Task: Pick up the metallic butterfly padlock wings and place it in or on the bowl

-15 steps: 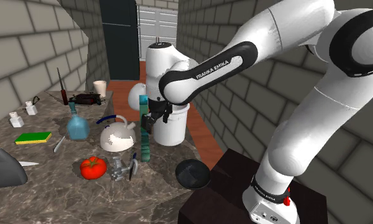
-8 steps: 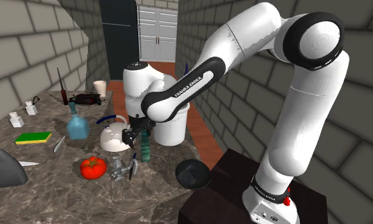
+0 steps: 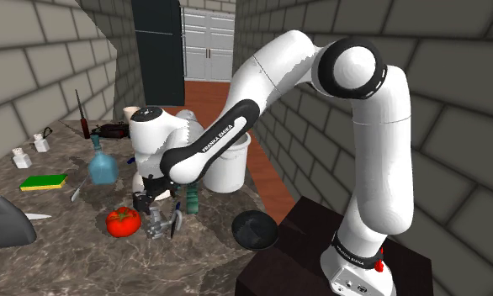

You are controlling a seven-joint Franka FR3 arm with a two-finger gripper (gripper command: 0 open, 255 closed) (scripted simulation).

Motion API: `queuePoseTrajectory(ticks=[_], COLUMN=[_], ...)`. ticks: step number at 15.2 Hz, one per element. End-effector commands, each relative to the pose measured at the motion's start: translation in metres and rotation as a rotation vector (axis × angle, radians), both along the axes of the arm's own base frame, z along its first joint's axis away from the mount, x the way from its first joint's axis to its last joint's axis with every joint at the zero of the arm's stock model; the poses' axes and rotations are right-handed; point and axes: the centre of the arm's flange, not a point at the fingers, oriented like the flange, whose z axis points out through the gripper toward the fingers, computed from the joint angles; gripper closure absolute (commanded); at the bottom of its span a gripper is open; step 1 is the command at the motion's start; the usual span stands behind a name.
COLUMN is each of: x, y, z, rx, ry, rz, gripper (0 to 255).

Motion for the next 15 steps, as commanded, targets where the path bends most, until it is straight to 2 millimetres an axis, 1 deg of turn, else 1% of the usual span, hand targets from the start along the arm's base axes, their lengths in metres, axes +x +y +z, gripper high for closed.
queuePoseTrajectory(ticks=[1, 3, 10, 11, 15], x=[0.013, 0.023, 0.029, 0.029, 0.029], y=[0.016, 0.03, 0.027, 0.027, 0.027], z=[-0.018, -0.033, -0.069, -0.072, -0.072], rx=[0.002, 0.005, 0.005, 0.005, 0.005], ry=[-0.002, -0.004, -0.004, -0.004, -0.004], rz=[-0.003, -0.006, -0.006, -0.006, -0.006], gripper=[0, 0, 0, 0, 0])
